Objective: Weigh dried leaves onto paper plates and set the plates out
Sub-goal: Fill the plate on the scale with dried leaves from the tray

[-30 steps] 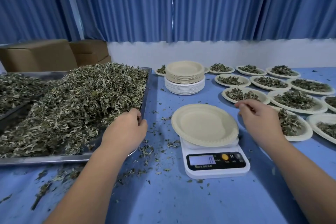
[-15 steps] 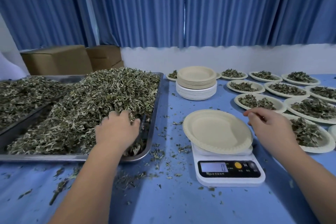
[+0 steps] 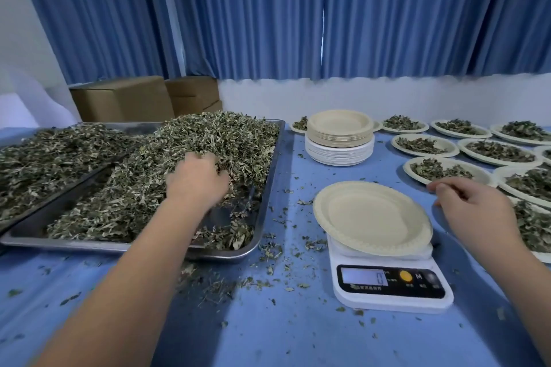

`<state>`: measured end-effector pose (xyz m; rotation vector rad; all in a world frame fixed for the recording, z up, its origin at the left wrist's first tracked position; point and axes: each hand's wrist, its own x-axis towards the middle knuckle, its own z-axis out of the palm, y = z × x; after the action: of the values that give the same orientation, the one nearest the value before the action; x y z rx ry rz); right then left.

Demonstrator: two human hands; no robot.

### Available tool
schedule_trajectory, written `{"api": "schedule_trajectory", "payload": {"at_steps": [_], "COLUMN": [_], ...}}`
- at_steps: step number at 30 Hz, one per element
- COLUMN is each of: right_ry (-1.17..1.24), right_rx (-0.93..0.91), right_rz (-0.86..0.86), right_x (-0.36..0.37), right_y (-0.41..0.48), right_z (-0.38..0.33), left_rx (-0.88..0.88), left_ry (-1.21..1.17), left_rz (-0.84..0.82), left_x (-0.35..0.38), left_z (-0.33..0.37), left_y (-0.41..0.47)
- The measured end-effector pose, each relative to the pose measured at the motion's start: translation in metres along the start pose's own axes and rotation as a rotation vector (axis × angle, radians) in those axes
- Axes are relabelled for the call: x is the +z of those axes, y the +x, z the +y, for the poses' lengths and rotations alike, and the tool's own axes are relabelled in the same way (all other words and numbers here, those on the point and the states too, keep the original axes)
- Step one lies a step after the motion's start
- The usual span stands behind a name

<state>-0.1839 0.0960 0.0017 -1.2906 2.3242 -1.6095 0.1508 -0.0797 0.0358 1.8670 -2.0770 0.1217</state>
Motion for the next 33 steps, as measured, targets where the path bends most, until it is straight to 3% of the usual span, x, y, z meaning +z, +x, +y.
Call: {"api": "schedule_trajectory", "payload": {"at_steps": [3, 7, 10, 14, 18, 20, 24, 30, 33], "right_ry": [0.01, -0.04, -0.041, -0.023, -0.023, -0.015, -0.019, 0.017, 0.041], "right_rx": [-0.012, -0.036, -0.033, -0.028, -0.039, -0.041, -0.042, -0.054, -0.054], "right_rz": [-0.007, -0.007, -0.008, -0.015, -0.018, -0.02, -0.025, -0.021, -0.014], "right_x": [0.0, -0.001, -0.001, 0.0, -0.002, -0.003, -0.005, -0.005, -0.004], "right_y": [0.002, 0.005, 0.007, 0.006, 0.005, 0.003, 0.002, 0.002, 0.002], "right_z": [-0.001, -0.003, -0.002, -0.001, -0.002, -0.001, -0.001, -0.001, 0.0], "left_rx": [-0.044, 0.051, 0.135, 0.232, 0.299, 0.275, 0.217, 0.268, 0.323], "left_ry": [0.229, 0.146, 0.136, 0.035, 0.052, 0.056, -0.191, -0.481, -0.379], "left_rz": [-0.101, -0.308, -0.264, -0.335, -0.184, -0.201, -0.478, -0.496, -0.531], "left_x": [-0.001, 0.012, 0.016, 0.018, 0.006, 0.005, 0.005, -0.003, -0.002], "left_z": [-0.022, -0.04, -0.037, -0.03, -0.024, -0.021, -0.011, -0.006, -0.006], "left_y": [0.027, 0.036, 0.028, 0.015, 0.006, 0.001, -0.021, -0.042, -0.054]}}
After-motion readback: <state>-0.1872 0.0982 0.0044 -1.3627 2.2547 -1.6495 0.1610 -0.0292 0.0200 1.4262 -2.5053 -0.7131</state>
